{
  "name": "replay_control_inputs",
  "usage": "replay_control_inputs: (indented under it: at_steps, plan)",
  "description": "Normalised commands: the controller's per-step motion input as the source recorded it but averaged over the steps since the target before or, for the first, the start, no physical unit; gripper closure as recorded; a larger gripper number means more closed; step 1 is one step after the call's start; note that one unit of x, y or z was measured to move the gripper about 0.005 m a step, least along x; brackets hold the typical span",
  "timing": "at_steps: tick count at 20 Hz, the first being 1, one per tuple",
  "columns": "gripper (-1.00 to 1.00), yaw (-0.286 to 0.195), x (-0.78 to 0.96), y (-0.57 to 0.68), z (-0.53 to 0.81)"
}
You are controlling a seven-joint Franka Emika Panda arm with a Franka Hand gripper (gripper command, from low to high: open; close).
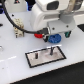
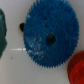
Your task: Insert the blue gear onto the right peg, followed by the red gear
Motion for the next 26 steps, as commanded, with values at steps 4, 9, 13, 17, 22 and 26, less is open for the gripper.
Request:
replay_control_inputs:
  at_steps: [4, 9, 13, 17, 22, 26]
  plan:
    - [-1.0, 0.0, -0.27, 0.0, 0.0]
    - [-1.0, 0.0, -0.6, 0.0, 0.0]
    - [-1.0, 0.0, -0.4, -0.01, -0.06]
    - [1.0, 0.0, -0.28, 0.0, -0.11]
    - [1.0, 0.0, -0.17, -0.07, -0.09]
    - [1.0, 0.0, -0.18, -0.07, -0.08]
